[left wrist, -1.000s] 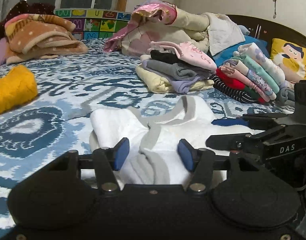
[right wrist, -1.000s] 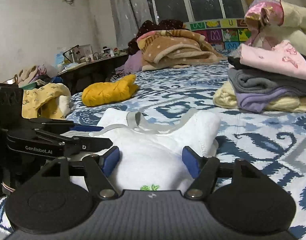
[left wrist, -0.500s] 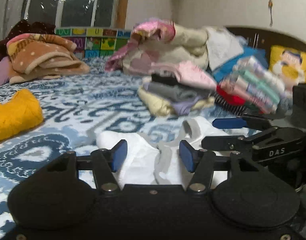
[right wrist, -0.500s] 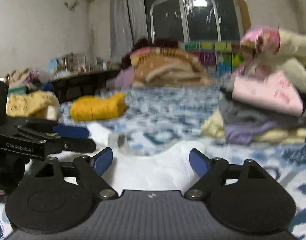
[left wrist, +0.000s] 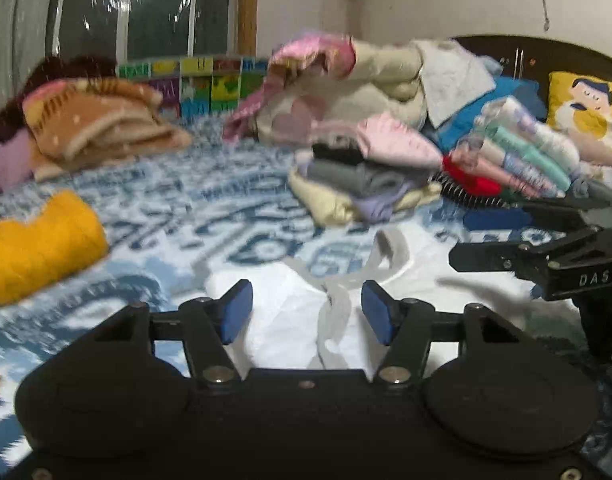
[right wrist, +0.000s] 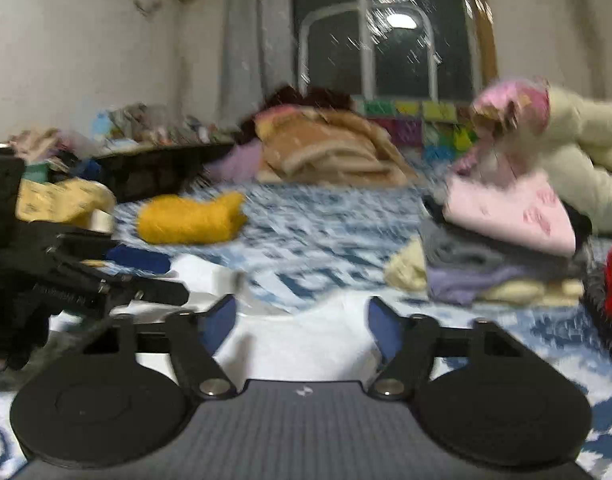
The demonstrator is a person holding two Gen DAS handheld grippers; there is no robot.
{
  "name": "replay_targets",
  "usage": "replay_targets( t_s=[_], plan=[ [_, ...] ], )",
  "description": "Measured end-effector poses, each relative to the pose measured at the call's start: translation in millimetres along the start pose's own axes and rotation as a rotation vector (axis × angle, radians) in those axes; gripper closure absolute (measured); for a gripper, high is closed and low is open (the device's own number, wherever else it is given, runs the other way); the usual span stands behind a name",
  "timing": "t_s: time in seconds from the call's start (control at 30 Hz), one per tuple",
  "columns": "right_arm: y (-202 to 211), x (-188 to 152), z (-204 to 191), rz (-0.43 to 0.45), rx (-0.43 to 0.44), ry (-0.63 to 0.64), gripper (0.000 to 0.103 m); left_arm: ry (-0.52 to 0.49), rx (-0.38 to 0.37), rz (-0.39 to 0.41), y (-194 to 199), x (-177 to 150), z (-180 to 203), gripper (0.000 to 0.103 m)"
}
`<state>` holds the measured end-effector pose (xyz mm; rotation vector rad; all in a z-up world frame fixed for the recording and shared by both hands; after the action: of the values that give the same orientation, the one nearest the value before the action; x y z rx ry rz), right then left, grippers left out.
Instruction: Fold clothes
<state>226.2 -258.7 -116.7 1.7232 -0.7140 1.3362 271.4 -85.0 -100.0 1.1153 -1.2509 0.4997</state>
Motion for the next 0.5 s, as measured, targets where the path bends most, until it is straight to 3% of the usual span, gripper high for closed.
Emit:
replay_targets(
  t_s=[0.1, 0.2, 0.33, 0.5],
  plan=[
    [4.0, -6.8, -11.5, -0.004, 0.055, 0.007, 0.048, -0.050, -0.027, -0.014, 11.8, -4.9, 10.1, 0.051],
    [-18.8, -32.9, -11.8, -0.146, 0.061, 0.005, 0.051, -0.105, -0.047, -0.094, -0.6, -29.9, 20.1, 0.052],
    [-27.8, -36.0, -1.6, -0.173, 0.091, -0.063, 0.051, -0.062, -0.068, -0.101, -14.9, -40.7, 12.8, 0.050],
    [-25.2, -36.9, -7.2, -0.163, 0.087, -0.054, 0.050, -0.066, -0.063, -0.070, -11.8, -41.2, 15.7, 0.048]
  ],
)
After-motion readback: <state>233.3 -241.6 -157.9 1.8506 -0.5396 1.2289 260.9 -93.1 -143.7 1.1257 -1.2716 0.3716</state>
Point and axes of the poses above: each gripper's, at about its wrist camera, not at the fingertips, and y roughly against the way its jaws point, z to its right, x to its top, the point moved 7 cm from there along -y, roughly the way its jaws point, and after that the axes turned 10 degrees about x, right-handed, at the moved point
